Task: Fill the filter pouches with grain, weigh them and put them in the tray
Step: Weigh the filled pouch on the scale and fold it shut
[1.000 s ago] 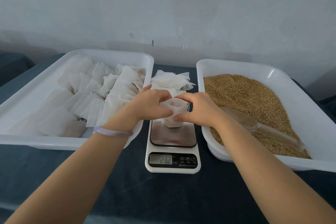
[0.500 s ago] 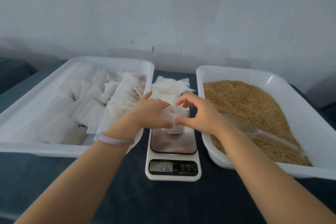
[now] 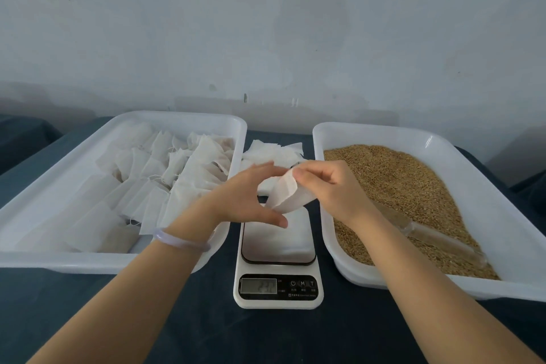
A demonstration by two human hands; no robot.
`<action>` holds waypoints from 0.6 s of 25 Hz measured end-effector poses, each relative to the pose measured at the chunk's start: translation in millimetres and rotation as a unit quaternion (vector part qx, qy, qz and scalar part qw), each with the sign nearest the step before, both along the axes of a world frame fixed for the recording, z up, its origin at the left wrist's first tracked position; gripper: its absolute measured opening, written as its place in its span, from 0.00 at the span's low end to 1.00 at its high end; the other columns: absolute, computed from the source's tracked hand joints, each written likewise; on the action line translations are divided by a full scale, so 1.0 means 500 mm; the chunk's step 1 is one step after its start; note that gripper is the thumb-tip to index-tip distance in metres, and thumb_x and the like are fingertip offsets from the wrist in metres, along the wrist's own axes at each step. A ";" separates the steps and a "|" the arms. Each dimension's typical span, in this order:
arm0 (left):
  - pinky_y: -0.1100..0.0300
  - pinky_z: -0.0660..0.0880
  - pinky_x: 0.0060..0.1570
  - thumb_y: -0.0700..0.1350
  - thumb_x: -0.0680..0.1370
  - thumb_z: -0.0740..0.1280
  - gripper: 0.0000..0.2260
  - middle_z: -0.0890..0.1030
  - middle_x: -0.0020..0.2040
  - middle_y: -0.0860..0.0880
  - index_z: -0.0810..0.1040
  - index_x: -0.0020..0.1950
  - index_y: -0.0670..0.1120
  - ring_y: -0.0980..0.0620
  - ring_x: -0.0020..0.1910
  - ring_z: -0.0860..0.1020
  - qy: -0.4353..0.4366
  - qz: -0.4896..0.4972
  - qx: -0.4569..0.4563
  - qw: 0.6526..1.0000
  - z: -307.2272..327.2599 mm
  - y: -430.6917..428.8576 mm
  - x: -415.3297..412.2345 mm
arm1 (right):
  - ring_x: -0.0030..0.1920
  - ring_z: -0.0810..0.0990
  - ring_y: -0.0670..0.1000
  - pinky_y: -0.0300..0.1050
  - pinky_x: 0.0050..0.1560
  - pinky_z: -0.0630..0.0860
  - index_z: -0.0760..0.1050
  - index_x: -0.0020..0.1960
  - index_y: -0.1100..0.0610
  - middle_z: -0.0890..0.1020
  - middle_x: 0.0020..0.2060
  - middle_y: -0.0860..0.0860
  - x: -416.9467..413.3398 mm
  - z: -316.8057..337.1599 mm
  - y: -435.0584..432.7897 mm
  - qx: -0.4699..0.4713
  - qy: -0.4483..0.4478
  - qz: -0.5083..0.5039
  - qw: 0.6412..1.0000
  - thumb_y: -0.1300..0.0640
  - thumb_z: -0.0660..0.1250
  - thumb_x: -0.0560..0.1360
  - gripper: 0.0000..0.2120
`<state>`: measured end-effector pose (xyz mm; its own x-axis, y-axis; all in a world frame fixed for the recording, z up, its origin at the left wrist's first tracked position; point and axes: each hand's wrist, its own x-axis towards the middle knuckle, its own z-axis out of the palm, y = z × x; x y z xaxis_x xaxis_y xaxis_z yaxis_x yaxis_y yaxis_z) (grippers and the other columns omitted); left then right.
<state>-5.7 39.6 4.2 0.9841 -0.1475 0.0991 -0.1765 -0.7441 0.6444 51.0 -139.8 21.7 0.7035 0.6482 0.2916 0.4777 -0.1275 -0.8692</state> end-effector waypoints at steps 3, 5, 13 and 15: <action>0.62 0.74 0.51 0.38 0.64 0.77 0.30 0.79 0.51 0.56 0.71 0.63 0.50 0.56 0.53 0.79 0.066 -0.106 -0.239 0.963 0.022 -0.025 -0.006 | 0.37 0.79 0.58 0.45 0.40 0.74 0.81 0.46 0.68 0.82 0.38 0.64 -0.008 0.027 -0.012 0.042 0.020 0.010 0.999 0.56 0.62 0.70 0.16; 0.55 0.77 0.46 0.36 0.65 0.74 0.21 0.81 0.43 0.50 0.74 0.55 0.49 0.49 0.46 0.82 0.097 -0.121 -0.278 0.948 0.028 -0.052 -0.005 | 0.38 0.81 0.51 0.40 0.40 0.76 0.83 0.47 0.62 0.84 0.38 0.55 -0.008 0.037 -0.032 0.040 0.034 -0.003 0.999 0.59 0.62 0.69 0.14; 0.60 0.73 0.30 0.35 0.68 0.69 0.10 0.75 0.37 0.47 0.74 0.48 0.42 0.53 0.32 0.75 0.117 -0.038 -0.356 0.926 0.014 -0.116 0.012 | 0.50 0.80 0.46 0.43 0.51 0.77 0.73 0.64 0.52 0.79 0.57 0.47 0.101 -0.027 -0.213 -0.342 0.063 -0.175 0.921 0.53 0.65 0.76 0.17; 0.60 0.73 0.30 0.34 0.70 0.70 0.12 0.76 0.37 0.46 0.74 0.51 0.41 0.52 0.33 0.75 0.114 -0.017 -0.388 0.914 0.009 -0.128 0.014 | 0.50 0.80 0.49 0.47 0.53 0.78 0.75 0.60 0.54 0.79 0.55 0.50 0.125 -0.050 -0.270 -0.488 0.077 -0.196 0.847 0.56 0.69 0.73 0.15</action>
